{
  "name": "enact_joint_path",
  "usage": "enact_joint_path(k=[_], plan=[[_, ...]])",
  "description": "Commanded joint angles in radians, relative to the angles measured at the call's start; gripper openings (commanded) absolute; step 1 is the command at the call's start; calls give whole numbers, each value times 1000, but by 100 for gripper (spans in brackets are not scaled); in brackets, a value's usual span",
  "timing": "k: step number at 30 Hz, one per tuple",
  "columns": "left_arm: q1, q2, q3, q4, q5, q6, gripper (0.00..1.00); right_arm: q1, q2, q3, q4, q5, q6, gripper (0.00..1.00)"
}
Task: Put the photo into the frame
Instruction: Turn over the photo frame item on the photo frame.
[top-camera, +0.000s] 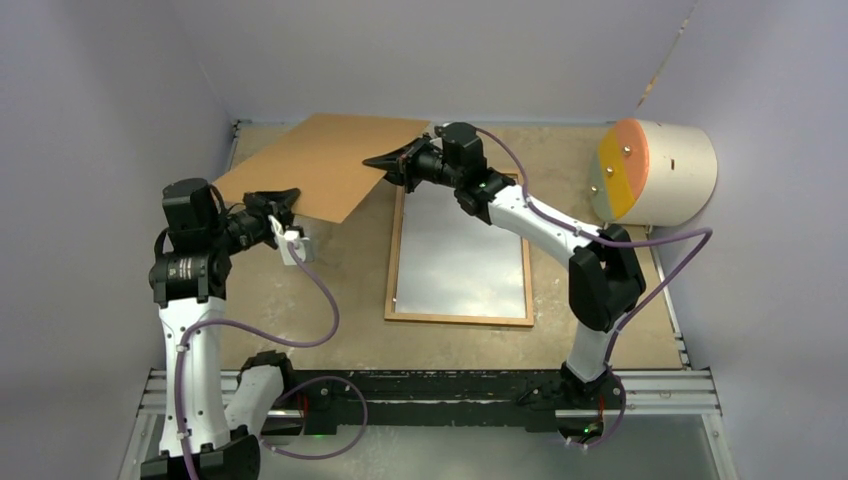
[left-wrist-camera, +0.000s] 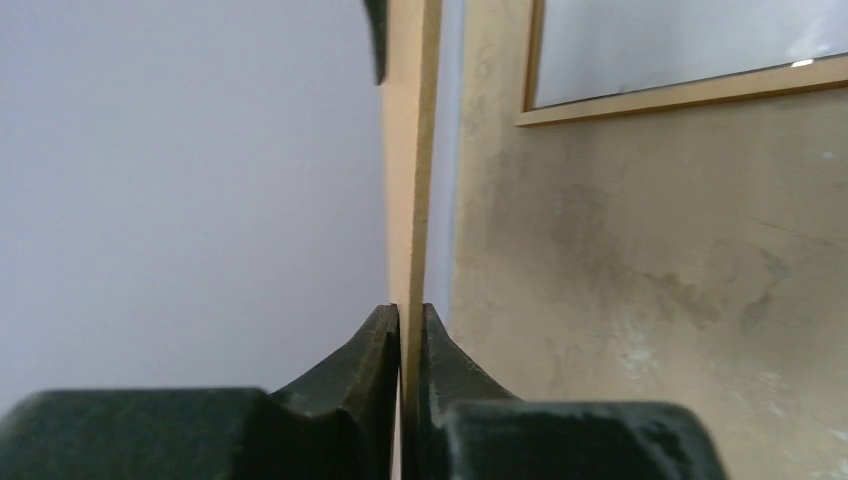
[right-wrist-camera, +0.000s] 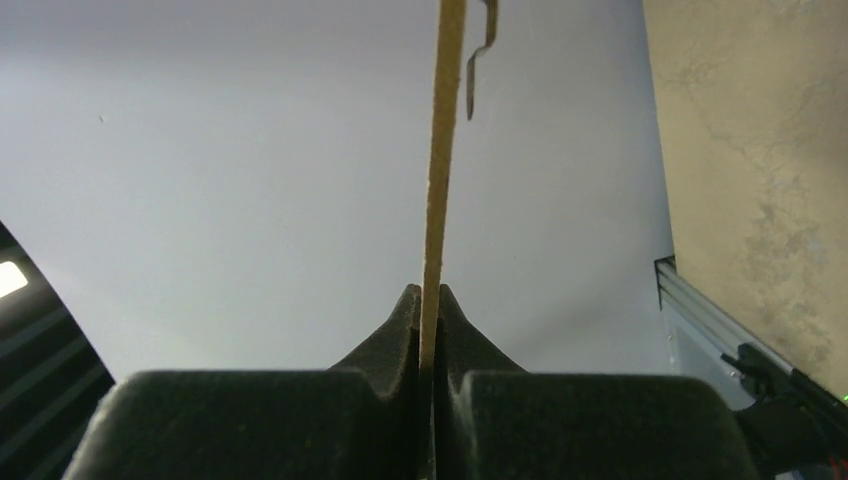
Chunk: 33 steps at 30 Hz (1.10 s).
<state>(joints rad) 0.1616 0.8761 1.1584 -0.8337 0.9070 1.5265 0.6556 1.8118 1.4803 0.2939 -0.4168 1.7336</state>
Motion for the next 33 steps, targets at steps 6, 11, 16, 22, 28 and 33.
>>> enact_joint_path(k=[6,11,16,22,28,33], plan=[[1,-31,-40,336,-16,-238,0,3,-50,-26,113,-162,-40,48],[1,-7,-16,322,6,-239,0,-54,-92,58,-172,-261,-526,91],[1,95,94,133,71,-149,0,-84,-165,232,-545,-223,-1206,99],[1,119,154,-1,142,-21,0,-83,-313,72,-532,-154,-1867,98],[1,174,240,-212,185,92,0,-82,-355,1,-522,-306,-2170,99],[0,182,248,-276,198,144,0,-73,-309,46,-550,-368,-2253,99]])
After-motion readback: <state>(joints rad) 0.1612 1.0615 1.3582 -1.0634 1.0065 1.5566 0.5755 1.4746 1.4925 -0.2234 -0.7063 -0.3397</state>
